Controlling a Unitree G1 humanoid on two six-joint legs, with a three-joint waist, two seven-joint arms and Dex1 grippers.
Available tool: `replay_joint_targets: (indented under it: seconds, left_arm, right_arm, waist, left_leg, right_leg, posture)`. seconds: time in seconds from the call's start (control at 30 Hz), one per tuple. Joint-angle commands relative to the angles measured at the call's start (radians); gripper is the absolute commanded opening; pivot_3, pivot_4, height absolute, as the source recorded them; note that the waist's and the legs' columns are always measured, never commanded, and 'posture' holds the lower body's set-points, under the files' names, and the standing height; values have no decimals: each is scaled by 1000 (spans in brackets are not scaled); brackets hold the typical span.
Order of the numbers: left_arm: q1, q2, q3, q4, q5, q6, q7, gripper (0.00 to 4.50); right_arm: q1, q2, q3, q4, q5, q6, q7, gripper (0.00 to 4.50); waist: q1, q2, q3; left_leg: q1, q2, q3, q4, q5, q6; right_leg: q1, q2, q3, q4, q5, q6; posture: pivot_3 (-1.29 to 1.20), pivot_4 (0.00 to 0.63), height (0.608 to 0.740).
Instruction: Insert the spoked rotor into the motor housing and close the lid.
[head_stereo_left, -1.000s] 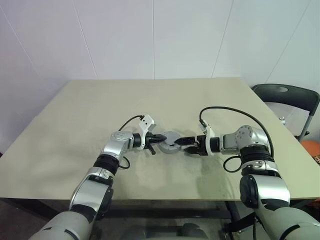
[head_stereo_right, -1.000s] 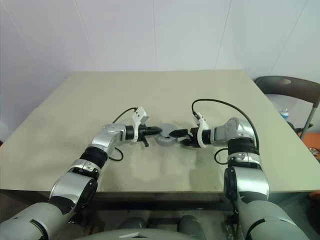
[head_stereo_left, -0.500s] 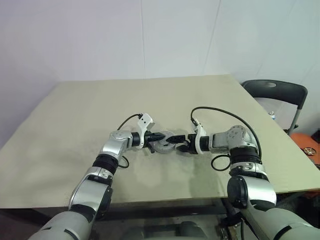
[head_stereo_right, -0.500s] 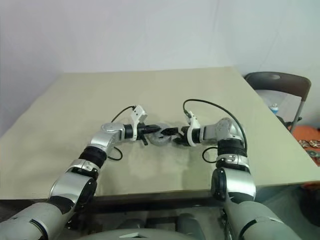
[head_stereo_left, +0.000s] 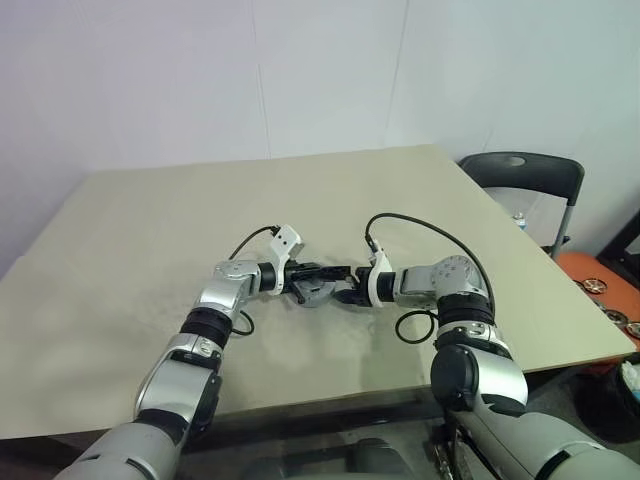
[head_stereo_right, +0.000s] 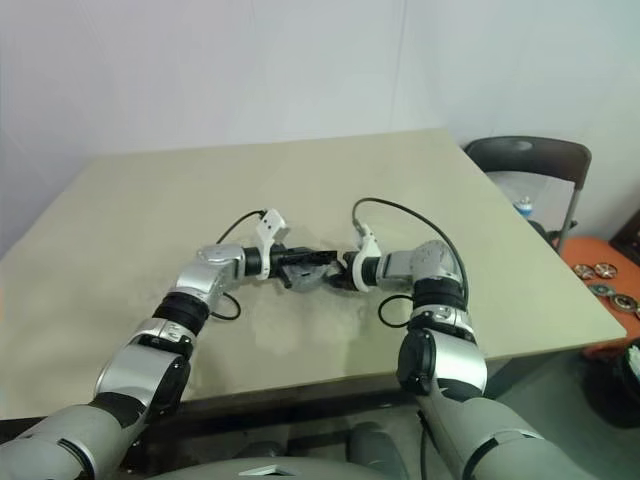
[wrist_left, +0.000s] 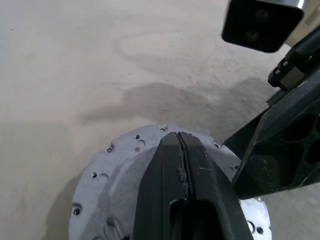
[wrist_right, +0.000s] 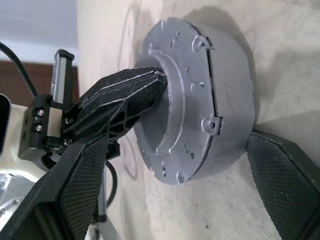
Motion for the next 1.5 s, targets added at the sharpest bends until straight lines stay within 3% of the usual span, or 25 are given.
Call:
replay_joint_targets:
  seconds: [0.03,0.23,0.6,1.03,1.33,1.5]
  left_arm:
    - [17,-7,-8,-10,0,17,-6,0]
    - [32,47,39,-77,-32,49,-18,0]
    - [177,226,112,-431,-177,259,-96,0]
    - [206,212,86,-407,-174,251,-56,0]
    - [216,263,18,-286,-67,132,-67,0]
    - [214,238,18,-250,-58,93,-44,0]
  right_arm:
    - [13,72,9,54,9,-18,-37,4469]
    - [38,53,14,89,9,-76,-37,4469]
    - [68,23,68,113,10,-104,-7,4469]
    - [48,14,77,139,20,-136,-14,4469]
    - [25,1,71,159,26,-153,-20,4469]
    - [22,2,68,165,30,-161,-23,4469]
  waist:
    - [-3,0,0]
    - [-16,0,0]
    - [-21,2,2]
    - [-21,2,2]
    - [-21,3,2]
    - [-20,3,3]
  left_leg:
    - [0,0,-1,0,0,0]
    - [6,0,-7,-2,0,0]
    - [11,-1,-8,-4,0,-1]
    - [14,-1,-9,-4,-2,-3]
    - [14,-1,-9,-4,-2,-3]
    - [13,-1,-9,-4,-2,-3]
  right_leg:
    - [0,1,0,0,0,0]
    - [1,3,-1,1,1,-1]
    - [6,2,-1,-1,0,-1]
    - [9,2,-1,-2,0,-1]
    - [8,2,-2,-2,0,-2]
    - [8,2,-2,-2,0,-2]
  posture:
    - [0,0,740]
    - [0,0,740]
    - [0,0,740]
    - [0,0,740]
    - [0,0,740]
    - [0,0,740]
